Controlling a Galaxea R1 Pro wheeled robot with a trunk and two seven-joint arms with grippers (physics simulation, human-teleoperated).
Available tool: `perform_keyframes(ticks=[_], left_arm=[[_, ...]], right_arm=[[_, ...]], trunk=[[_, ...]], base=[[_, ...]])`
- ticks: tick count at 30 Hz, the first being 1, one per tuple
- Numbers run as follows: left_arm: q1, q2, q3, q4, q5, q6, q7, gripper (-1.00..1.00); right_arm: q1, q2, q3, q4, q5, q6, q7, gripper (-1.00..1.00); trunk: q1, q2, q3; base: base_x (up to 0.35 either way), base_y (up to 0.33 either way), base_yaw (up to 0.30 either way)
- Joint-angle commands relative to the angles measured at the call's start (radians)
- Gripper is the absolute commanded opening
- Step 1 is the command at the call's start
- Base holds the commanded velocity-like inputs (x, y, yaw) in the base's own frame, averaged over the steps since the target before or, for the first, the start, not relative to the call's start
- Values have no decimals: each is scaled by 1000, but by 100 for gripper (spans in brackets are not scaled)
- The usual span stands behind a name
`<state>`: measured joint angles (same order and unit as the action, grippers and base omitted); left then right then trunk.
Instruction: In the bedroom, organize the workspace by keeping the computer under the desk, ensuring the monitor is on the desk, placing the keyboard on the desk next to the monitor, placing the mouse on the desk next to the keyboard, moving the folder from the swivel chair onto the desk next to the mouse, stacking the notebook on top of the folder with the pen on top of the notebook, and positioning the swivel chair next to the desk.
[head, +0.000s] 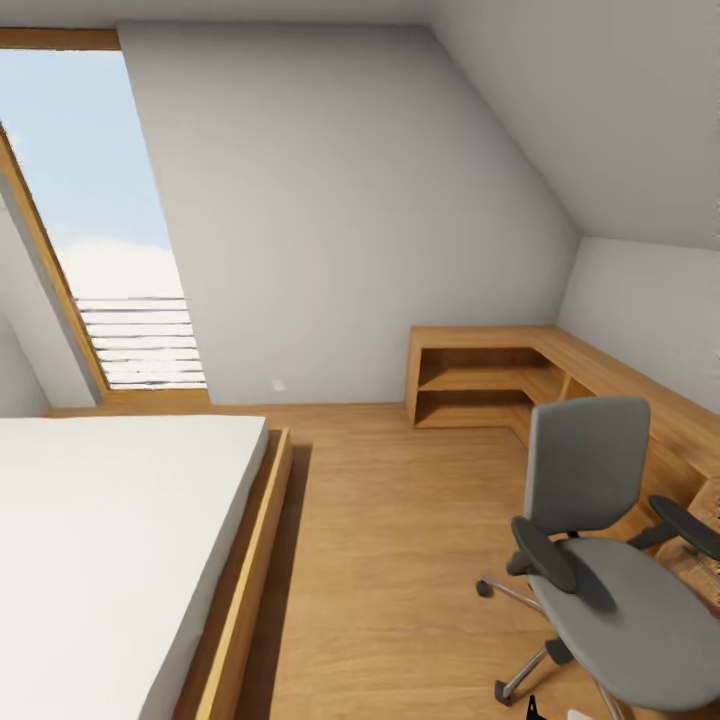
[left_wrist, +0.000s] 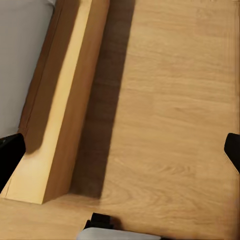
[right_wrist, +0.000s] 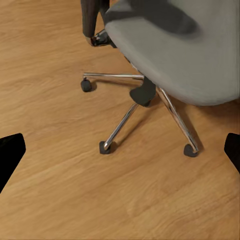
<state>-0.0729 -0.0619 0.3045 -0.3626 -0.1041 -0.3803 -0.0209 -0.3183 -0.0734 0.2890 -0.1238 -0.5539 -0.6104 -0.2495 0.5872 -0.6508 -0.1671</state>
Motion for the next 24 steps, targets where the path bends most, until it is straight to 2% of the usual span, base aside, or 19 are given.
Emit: perform_keyframes(ticks=[1,17,24], left_arm=[[-1,-1,8,0,-11,-3,-2,100],[-1,-1,8,1,-11,-2,-2,100],[-1,-1,8,1,-11,-1,-2,100]], right_arm=[[-1,0,9,0,-1,0,-8,100],[-1,0,9,0,0,0,-8,100],[-1,0,11,0,3,1,-6,100]], trunk=[[1,-1,-2],[1,-1,-17],[1,-1,-24]], base=[[319,-18,-213],[321,-4,-204],[321,0,-120]])
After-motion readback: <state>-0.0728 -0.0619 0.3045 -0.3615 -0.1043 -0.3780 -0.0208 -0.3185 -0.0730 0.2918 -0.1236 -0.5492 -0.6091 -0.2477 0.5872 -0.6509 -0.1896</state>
